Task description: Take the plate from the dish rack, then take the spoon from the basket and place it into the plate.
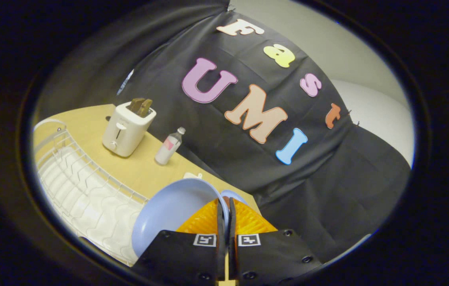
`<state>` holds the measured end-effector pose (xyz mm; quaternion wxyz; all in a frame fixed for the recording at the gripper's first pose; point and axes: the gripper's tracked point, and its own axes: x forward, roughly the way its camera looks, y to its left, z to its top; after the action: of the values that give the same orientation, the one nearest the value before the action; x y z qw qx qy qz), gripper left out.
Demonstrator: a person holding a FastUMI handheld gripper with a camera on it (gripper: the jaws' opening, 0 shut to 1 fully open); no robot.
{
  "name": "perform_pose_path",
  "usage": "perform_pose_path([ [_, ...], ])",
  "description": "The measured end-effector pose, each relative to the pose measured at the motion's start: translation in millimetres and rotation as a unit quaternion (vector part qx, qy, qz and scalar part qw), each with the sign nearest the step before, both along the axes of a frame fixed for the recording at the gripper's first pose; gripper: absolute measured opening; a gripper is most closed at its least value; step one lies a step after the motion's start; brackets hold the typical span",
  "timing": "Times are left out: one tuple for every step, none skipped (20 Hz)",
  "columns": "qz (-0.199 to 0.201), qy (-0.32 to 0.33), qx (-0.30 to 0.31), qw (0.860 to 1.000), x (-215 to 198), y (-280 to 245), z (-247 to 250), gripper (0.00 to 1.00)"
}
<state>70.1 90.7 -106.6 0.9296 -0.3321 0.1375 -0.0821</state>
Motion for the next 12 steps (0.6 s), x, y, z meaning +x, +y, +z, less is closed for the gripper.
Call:
perform_pose_path([
  [-0.002, -0.002, 0.006, 1.000, 0, -1, 4, 0.06],
  [-0.003, -0.004, 0.010, 1.000, 0, -3, 8, 0.06],
  [-0.005, -0.006, 0.014, 1.000, -2, -8, 10, 0.06],
  [-0.006, -0.005, 0.020, 1.000, -3, -11, 11, 0.06],
  [-0.009, -0.003, 0.028, 1.000, -6, -16, 12, 0.06],
  [-0.012, -0.001, 0.037, 0.999, -9, -23, 12, 0.06],
  [-0.017, 0.001, 0.047, 0.999, -12, -30, 14, 0.06],
  [-0.020, 0.000, 0.058, 0.998, -15, -38, 18, 0.06],
  [-0.022, -0.001, 0.068, 0.997, -18, -47, 23, 0.06],
  [-0.026, -0.003, 0.079, 0.997, -20, -55, 29, 0.06],
  [-0.028, -0.007, 0.090, 0.996, -22, -66, 35, 0.06],
  [-0.031, -0.011, 0.101, 0.994, -25, -76, 39, 0.06],
])
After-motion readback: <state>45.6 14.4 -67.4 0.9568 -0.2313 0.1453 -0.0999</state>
